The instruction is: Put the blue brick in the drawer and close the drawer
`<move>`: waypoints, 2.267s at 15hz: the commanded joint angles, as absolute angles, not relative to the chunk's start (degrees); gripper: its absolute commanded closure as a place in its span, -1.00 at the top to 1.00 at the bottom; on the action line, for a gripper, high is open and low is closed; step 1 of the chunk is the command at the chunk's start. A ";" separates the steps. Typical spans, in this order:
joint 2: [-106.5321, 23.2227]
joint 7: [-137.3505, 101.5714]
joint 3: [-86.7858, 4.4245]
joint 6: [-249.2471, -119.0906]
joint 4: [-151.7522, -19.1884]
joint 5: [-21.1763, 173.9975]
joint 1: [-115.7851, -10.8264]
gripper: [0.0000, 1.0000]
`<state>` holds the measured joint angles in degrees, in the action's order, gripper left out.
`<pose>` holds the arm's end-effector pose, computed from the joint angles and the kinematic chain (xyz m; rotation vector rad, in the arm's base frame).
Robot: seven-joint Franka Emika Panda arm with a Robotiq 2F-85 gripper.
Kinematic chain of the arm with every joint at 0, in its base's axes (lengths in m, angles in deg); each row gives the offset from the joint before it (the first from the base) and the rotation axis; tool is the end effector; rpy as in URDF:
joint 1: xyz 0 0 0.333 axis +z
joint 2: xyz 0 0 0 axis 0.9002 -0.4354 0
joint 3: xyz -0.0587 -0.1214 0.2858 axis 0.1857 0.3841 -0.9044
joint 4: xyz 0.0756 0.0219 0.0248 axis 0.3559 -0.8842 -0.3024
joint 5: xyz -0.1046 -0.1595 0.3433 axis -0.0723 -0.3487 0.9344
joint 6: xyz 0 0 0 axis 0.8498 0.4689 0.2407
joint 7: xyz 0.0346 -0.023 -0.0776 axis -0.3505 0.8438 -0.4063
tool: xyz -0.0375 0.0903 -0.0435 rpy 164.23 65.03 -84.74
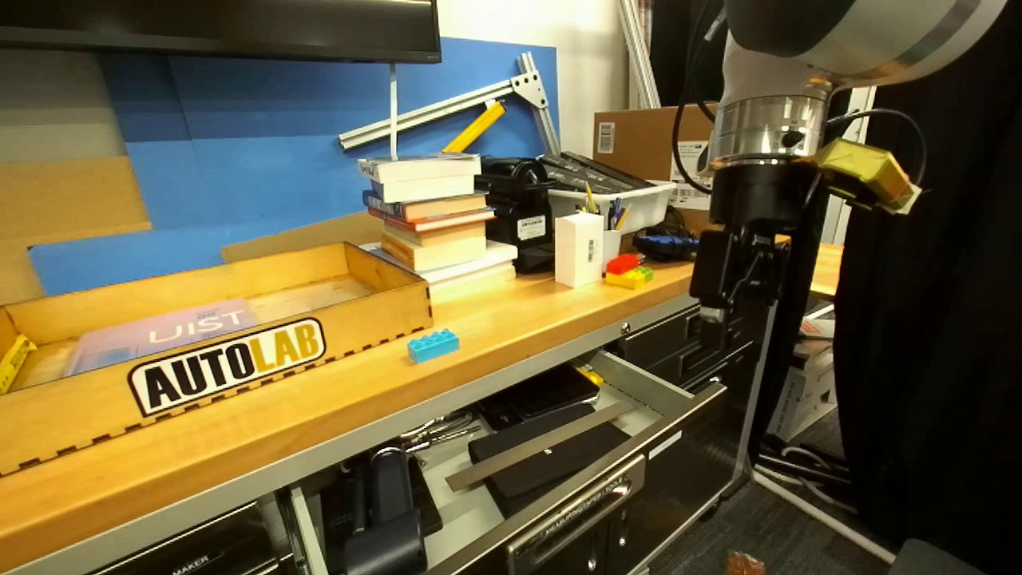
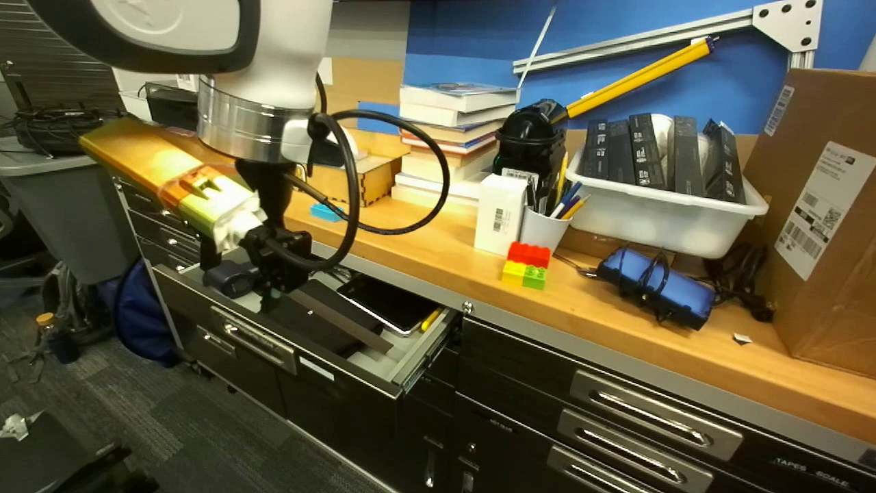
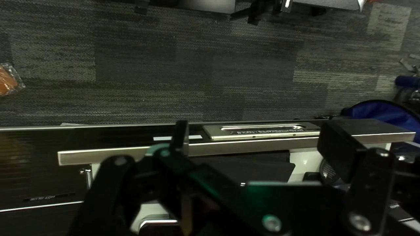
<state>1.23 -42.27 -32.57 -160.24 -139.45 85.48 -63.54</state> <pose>0.3707 -0.0697 0.4093 -2.8988 -0.1763 0.1714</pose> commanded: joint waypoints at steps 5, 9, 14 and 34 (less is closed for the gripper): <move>-0.02 -22.63 -48.71 -171.29 -137.40 80.69 -61.94 1.00; -5.22 -13.39 -56.29 -175.50 -133.78 77.71 -59.63 1.00; -14.16 -4.22 -61.52 -183.16 -128.80 72.95 -58.43 1.00; -37.37 36.72 -49.66 -204.42 -110.16 37.92 -49.88 1.00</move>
<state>-35.89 28.18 -52.40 -202.30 -113.03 46.06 -51.44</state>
